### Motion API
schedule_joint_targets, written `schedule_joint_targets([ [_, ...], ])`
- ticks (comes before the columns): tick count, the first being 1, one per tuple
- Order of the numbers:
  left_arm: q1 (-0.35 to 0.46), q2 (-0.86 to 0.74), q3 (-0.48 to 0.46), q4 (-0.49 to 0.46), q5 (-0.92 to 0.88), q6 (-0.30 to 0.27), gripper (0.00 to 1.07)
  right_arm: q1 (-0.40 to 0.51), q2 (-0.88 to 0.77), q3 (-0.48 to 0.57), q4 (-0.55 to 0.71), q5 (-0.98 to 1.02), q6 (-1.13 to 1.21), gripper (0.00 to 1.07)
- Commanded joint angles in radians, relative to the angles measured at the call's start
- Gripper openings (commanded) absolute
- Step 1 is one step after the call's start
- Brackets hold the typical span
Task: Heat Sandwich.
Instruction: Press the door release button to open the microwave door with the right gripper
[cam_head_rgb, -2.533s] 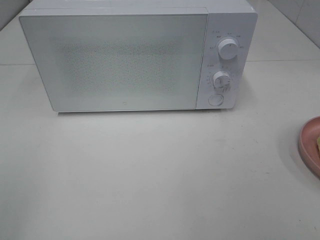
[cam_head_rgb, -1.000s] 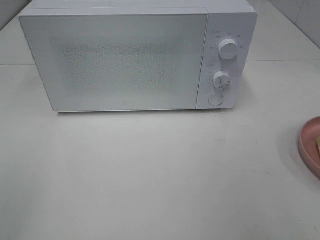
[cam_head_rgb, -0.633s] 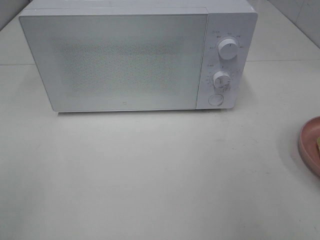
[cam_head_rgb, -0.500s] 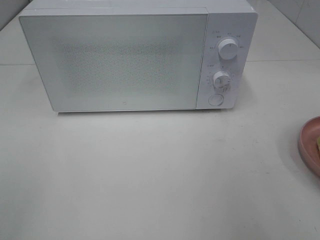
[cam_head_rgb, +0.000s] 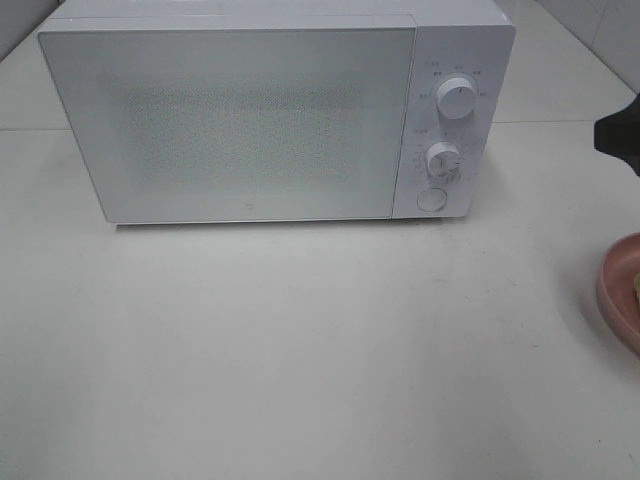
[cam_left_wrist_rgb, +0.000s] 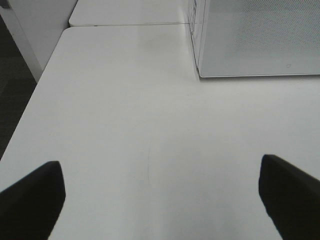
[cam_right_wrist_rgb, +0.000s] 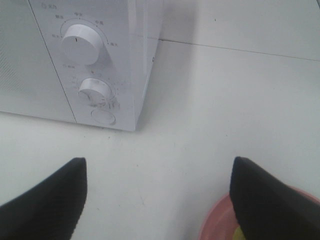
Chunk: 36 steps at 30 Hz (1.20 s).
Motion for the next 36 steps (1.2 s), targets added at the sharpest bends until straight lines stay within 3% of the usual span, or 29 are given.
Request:
schedule_joint_targets([
  [1, 0.002, -0.028, 0.003, -0.007, -0.008, 0.002, 1.00, -0.007, 0.061, -0.007, 0.003, -0.125, 0.006, 0.76],
  [12, 0.002, -0.028, 0.003, -0.007, -0.008, 0.002, 1.00, -0.004, 0.242, 0.013, 0.005, -0.489, 0.002, 0.76],
  [17, 0.002, -0.028, 0.003, -0.007, -0.008, 0.002, 1.00, 0.000, 0.308, 0.110, 0.129, -0.740, -0.049, 0.76],
  [25, 0.002, -0.028, 0.003, -0.007, -0.008, 0.002, 1.00, 0.141, 0.367, 0.235, 0.300, -1.002, -0.194, 0.76],
  [29, 0.002, -0.028, 0.003, -0.007, -0.008, 0.002, 1.00, 0.236, 0.415, 0.296, 0.452, -1.142, -0.228, 0.76],
  [36, 0.002, -0.028, 0.003, -0.007, -0.008, 0.002, 1.00, 0.354, 0.495, 0.355, 0.562, -1.335, -0.227, 0.76],
])
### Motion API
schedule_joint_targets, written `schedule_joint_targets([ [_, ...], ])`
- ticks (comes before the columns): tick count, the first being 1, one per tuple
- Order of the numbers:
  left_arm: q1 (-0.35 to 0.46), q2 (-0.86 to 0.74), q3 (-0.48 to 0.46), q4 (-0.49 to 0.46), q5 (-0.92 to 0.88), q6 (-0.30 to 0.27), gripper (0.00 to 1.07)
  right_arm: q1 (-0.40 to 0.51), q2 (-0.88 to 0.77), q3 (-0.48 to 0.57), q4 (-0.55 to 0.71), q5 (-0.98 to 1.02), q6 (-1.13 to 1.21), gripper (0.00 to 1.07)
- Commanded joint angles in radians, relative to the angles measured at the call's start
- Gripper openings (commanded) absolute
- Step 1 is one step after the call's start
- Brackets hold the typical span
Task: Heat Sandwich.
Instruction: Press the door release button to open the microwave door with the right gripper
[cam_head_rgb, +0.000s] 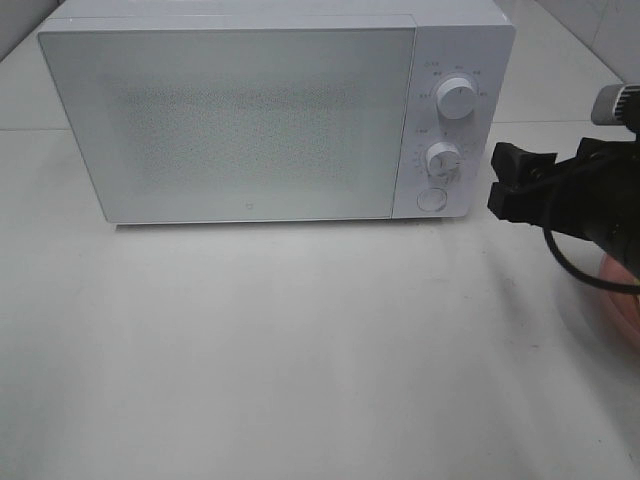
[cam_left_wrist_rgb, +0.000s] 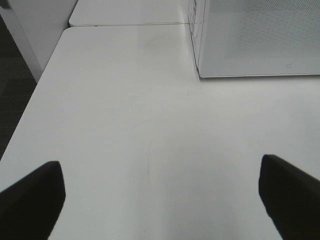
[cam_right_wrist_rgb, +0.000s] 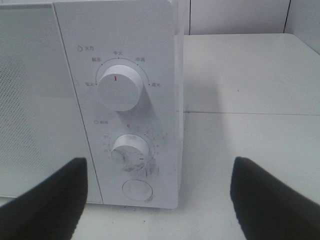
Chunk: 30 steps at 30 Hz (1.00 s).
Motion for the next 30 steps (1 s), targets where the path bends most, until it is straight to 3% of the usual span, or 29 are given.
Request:
schedule_joint_targets([
  [1, 0.002, -0.028, 0.003, -0.007, -0.008, 0.002, 1.00, 0.055, 0.037, 0.016, 0.058, -0.096, -0.009, 0.76],
  [11, 0.002, -0.028, 0.003, -0.007, -0.008, 0.002, 1.00, 0.236, 0.190, 0.016, 0.296, -0.219, -0.009, 0.76],
  [16, 0.002, -0.028, 0.003, -0.007, -0.008, 0.002, 1.00, 0.279, 0.231, 0.016, 0.324, -0.222, -0.009, 0.76],
  [27, 0.002, -0.028, 0.003, -0.007, -0.008, 0.002, 1.00, 0.279, 0.243, 0.016, 0.324, -0.244, 0.006, 0.76],
  [30, 0.002, -0.028, 0.003, -0.007, -0.008, 0.002, 1.00, 0.279, 0.243, 0.016, 0.324, -0.242, 0.104, 0.76],
])
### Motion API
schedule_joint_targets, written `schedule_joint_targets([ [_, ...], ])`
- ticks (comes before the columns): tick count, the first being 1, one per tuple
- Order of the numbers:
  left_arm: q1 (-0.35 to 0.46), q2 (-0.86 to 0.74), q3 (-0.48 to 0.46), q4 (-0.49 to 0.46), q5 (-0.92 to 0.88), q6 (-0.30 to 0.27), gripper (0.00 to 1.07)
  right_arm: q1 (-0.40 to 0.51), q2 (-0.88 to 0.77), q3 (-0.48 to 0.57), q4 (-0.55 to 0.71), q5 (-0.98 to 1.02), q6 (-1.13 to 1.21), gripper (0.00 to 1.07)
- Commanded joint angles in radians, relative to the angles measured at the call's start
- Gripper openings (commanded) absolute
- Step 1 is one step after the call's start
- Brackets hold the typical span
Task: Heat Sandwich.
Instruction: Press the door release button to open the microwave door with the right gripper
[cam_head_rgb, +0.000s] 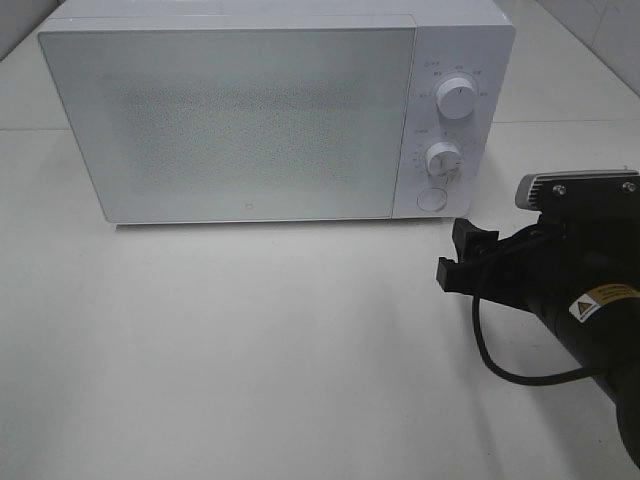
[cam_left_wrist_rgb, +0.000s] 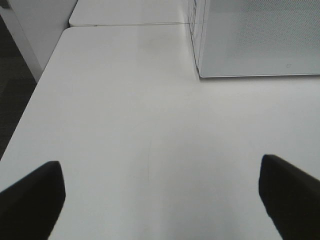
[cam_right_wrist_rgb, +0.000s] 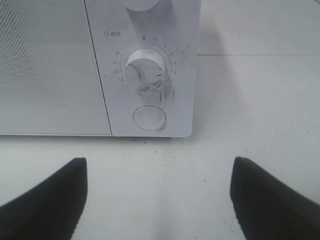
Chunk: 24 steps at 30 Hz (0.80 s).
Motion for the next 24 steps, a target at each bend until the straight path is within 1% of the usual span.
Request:
schedule_joint_targets([
  [1, 0.002, -0.028, 0.003, -0.007, -0.008, 0.002, 1.00, 0.003, -0.001, 0.003, 0.000, -0.092, 0.072, 0.76],
  [3, 0.002, -0.028, 0.003, -0.007, -0.008, 0.002, 1.00, 0.003, -0.001, 0.003, 0.000, -0.092, 0.153, 0.76],
  [4, 0.002, -0.028, 0.003, -0.007, -0.008, 0.002, 1.00, 0.003, -0.001, 0.003, 0.000, -0.092, 0.255, 0.76],
  [5, 0.002, -0.028, 0.003, -0.007, -0.008, 0.002, 1.00, 0.003, -0.001, 0.003, 0.000, -0.092, 0.310, 0.76],
  [6, 0.002, -0.028, 0.003, -0.007, -0.008, 0.002, 1.00, 0.003, -0.001, 0.003, 0.000, -0.092, 0.310, 0.76],
  [10, 0.002, -0.028, 0.003, -0.007, -0.008, 0.002, 1.00, 0.003, -0.001, 0.003, -0.001, -0.083, 0.611, 0.76],
  [11, 0.002, -0.028, 0.003, -0.007, -0.008, 0.002, 1.00, 0.003, -0.001, 0.003, -0.001, -0.083, 0.611, 0.76],
  [12, 0.002, -0.028, 0.003, -0.007, -0.008, 0.002, 1.00, 0.003, -0.001, 0.003, -0.001, -0.079, 0.691, 0.76],
  [13, 0.002, -0.028, 0.003, -0.007, -0.008, 0.002, 1.00, 0.003, -0.001, 0.003, -0.001, -0.072, 0.835, 0.76],
  [15, 0.002, -0.028, 0.003, -0.007, -0.008, 0.002, 1.00, 0.003, -0.001, 0.003, -0.001, -0.063, 0.977, 0.76],
  [16, 0.002, -0.028, 0.003, -0.007, -0.008, 0.002, 1.00, 0.003, -0.001, 0.003, -0.001, -0.063, 0.977, 0.76],
  [18, 0.002, -0.028, 0.003, -0.007, -0.008, 0.002, 1.00, 0.003, -0.001, 0.003, -0.003, -0.052, 1.140, 0.76],
  [20, 0.002, -0.028, 0.003, -0.007, -0.008, 0.002, 1.00, 0.003, -0.001, 0.003, -0.003, -0.038, 1.233, 0.76],
  [21, 0.002, -0.028, 0.003, -0.007, -0.008, 0.002, 1.00, 0.003, -0.001, 0.003, -0.003, -0.038, 1.233, 0.76],
  [24, 0.002, -0.028, 0.003, -0.007, -0.008, 0.002, 1.00, 0.003, -0.001, 0.003, -0.004, -0.012, 1.403, 0.75],
])
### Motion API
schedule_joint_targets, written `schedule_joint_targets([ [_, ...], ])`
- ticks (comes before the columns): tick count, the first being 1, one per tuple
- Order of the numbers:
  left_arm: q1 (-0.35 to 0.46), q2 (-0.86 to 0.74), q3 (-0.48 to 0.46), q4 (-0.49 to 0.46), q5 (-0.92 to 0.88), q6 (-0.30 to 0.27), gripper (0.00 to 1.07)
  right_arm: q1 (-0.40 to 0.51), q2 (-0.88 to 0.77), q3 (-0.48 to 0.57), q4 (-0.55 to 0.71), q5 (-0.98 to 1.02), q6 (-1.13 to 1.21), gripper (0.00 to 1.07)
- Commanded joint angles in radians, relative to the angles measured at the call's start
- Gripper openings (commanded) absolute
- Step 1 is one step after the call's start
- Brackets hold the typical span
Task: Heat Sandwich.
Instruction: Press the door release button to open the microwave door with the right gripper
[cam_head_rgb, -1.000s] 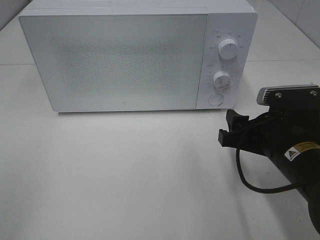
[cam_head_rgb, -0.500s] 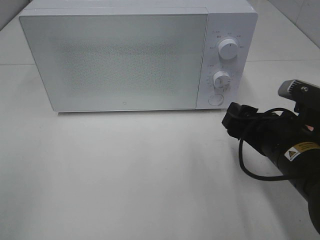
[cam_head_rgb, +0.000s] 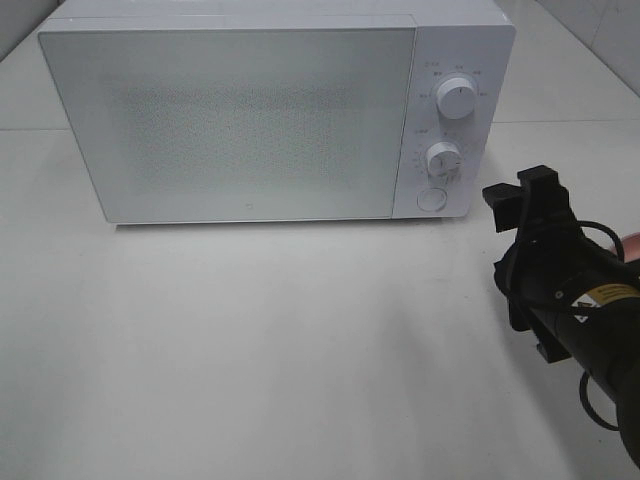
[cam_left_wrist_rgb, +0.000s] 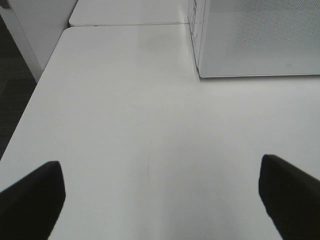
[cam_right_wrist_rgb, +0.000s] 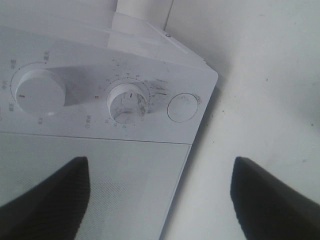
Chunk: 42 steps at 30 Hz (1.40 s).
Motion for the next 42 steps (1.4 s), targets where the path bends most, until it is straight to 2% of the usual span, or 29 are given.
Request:
schedule_joint_targets([
  [1, 0.002, -0.028, 0.003, -0.007, -0.008, 0.002, 1.00, 0.003, -0.001, 0.003, -0.004, -0.008, 0.139, 0.74],
  [2, 0.002, -0.028, 0.003, -0.007, -0.008, 0.002, 1.00, 0.003, -0.001, 0.003, -0.004, -0.008, 0.139, 0.74],
  [6, 0.002, -0.028, 0.003, -0.007, -0.008, 0.002, 1.00, 0.003, 0.001, 0.003, -0.004, -0.001, 0.226, 0.60],
  [7, 0.002, -0.028, 0.003, -0.007, -0.008, 0.002, 1.00, 0.003, 0.001, 0.003, -0.004, -0.001, 0.226, 0.60],
  [8, 0.002, -0.028, 0.003, -0.007, -0.008, 0.002, 1.00, 0.003, 0.001, 0.003, -0.003, -0.001, 0.234, 0.49],
  [10, 0.002, -0.028, 0.003, -0.007, -0.008, 0.002, 1.00, 0.003, 0.001, 0.003, -0.004, 0.010, 0.243, 0.34],
  [11, 0.002, -0.028, 0.003, -0.007, -0.008, 0.002, 1.00, 0.003, 0.001, 0.003, -0.004, 0.010, 0.243, 0.34],
  [12, 0.002, -0.028, 0.003, -0.007, -0.008, 0.002, 1.00, 0.003, 0.001, 0.003, -0.006, 0.032, 0.247, 0.19],
  [15, 0.002, -0.028, 0.003, -0.007, -0.008, 0.002, 1.00, 0.003, 0.001, 0.003, -0.007, 0.046, 0.247, 0.00],
  [28, 0.002, -0.028, 0.003, -0.007, -0.008, 0.002, 1.00, -0.003, 0.014, -0.004, -0.013, 0.046, 0.250, 0.01],
  [36, 0.002, -0.028, 0.003, -0.007, -0.008, 0.002, 1.00, -0.003, 0.110, -0.071, -0.052, 0.047, 0.289, 0.00],
  [42, 0.002, -0.028, 0.003, -0.007, -0.008, 0.002, 1.00, -0.053, 0.153, -0.120, -0.120, 0.052, 0.318, 0.00],
])
